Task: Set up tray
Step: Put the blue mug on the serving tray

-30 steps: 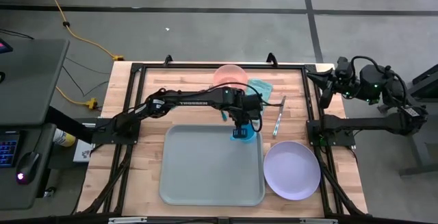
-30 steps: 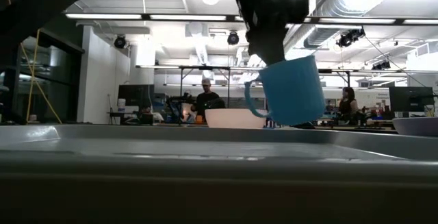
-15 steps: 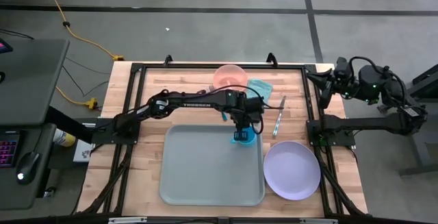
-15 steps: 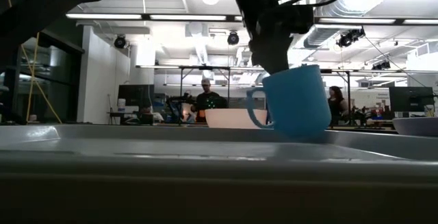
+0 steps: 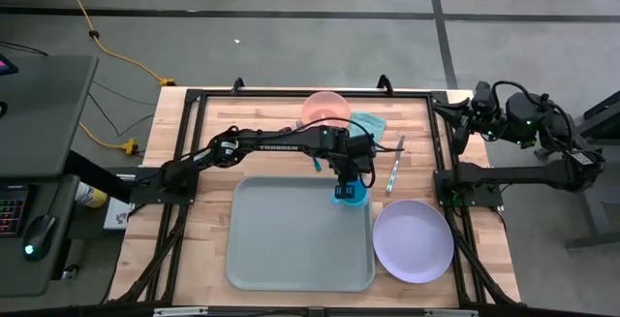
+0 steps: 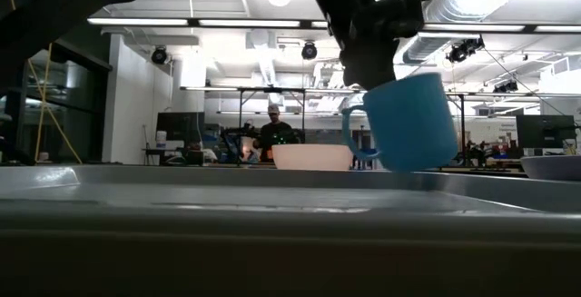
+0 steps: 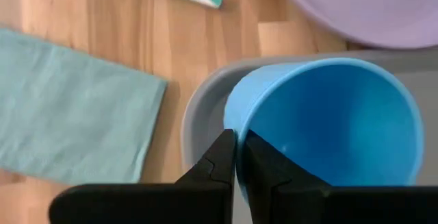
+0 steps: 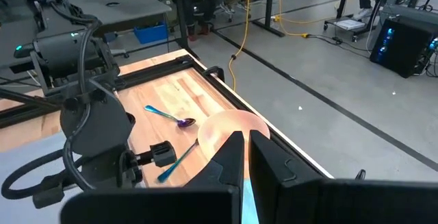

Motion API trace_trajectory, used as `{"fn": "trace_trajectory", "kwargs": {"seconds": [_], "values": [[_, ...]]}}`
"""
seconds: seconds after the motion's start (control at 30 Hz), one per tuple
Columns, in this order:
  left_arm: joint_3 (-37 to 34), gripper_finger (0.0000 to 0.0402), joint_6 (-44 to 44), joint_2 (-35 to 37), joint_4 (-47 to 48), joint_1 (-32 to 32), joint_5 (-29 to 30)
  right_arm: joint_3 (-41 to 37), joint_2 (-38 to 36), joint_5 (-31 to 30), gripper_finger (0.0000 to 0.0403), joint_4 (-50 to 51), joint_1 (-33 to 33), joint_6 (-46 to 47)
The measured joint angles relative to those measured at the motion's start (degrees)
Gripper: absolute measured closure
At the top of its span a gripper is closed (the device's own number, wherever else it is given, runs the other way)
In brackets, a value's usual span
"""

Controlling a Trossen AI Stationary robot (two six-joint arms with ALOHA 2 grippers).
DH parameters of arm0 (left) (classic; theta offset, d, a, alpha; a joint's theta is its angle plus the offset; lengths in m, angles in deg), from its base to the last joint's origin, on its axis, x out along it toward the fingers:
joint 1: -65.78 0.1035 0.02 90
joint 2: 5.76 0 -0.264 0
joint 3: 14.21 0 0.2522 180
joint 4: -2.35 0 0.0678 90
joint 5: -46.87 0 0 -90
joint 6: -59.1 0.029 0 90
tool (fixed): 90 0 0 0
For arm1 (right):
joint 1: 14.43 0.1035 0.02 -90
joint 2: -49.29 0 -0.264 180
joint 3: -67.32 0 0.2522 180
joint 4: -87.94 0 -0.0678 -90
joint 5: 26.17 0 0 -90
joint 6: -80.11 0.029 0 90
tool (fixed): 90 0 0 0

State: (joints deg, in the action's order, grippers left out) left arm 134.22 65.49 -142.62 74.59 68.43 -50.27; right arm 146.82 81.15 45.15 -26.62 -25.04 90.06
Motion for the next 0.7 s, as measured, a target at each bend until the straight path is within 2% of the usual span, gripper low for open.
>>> {"fn": "trace_trajectory", "kwargs": {"seconds": [0.7], "values": [[-2.27, 0.0342, 3.51, 0.01, -1.00, -0.01, -0.20, 0.00, 0.00, -0.89, 0.0402, 0.02, -0.02, -1.01]]}}
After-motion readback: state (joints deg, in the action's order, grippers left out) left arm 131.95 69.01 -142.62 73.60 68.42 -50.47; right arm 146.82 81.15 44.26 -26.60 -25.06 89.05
